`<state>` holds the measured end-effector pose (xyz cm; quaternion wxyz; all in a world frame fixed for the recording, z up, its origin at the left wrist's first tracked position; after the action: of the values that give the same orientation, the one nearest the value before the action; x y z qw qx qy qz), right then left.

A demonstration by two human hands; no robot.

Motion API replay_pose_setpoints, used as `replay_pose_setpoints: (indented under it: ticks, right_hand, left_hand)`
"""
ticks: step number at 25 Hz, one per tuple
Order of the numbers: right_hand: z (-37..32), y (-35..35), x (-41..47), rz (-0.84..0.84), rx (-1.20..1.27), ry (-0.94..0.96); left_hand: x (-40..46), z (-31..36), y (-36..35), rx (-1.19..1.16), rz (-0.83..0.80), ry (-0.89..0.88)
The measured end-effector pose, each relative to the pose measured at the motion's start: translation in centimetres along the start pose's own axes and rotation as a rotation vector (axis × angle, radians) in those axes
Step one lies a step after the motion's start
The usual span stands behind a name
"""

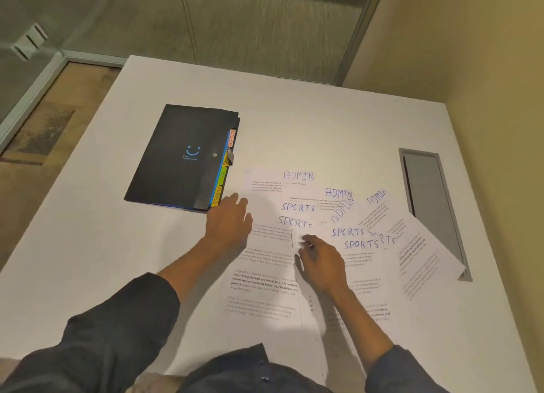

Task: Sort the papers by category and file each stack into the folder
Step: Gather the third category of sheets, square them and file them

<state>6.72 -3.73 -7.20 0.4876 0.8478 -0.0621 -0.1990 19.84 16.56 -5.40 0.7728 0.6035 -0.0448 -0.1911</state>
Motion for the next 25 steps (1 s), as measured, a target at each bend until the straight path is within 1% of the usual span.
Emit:
replay_pose_setpoints:
  ticks: [2,5,8,10,12,15,17,21,25]
  right_hand:
    - [2.2,0.7,-1.6,0.021,0.02,-0.059]
    - [6.1,1.9,-3.8,0.041,0.031,-0.133]
    - [10.1,3.5,-5.4,0.089,-0.018,-0.232]
    - [12.7,4.3,-6.2,0.08,-0.102,-0.315]
    - [14.8,4.5,-6.7,0.045,-0.181,-0.377]
    - [16.6,4.3,-7.0,0.01,-0.254,-0.346]
    - [17.3,4.3,-6.8,0.002,-0.262,-0.319]
    - [17.8,4.7,-6.4,-0.019,-0.183,-0.325]
    - [17.9,5.4,-6.7,0.025,-0.258,-0.348]
  left_hand:
    - [-3.2,2.3,-1.8,-0.148,-0.03,-0.013]
    - [-7.6,5.9,-5.2,-0.115,-0.107,-0.11]
    - [-10.0,8.2,-8.3,-0.106,-0.21,-0.119]
    - [-10.7,9.6,-9.2,-0.102,-0.23,-0.09]
    - [-11.6,10.9,-10.1,-0.124,-0.279,-0.019]
    - [-12.6,12.5,-11.2,-0.119,-0.392,0.095]
    - [-12.8,13.4,-11.6,-0.089,-0.393,0.132]
    - [-12.5,14.3,-11.6,-0.035,-0.352,0.174]
    - [-12.6,14.7,-11.5,-0.053,-0.327,0.206]
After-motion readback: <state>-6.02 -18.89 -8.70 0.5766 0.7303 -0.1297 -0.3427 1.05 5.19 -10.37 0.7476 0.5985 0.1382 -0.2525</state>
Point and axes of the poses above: each hand's wrist, its own x-axis towards the middle knuckle, its own y-axis out of the back of the hand, z = x × y, the point moved 5 cm from there along x, towards the middle knuckle, and after that the axes turned 8 degrees about -x, right-handed, at the moved point
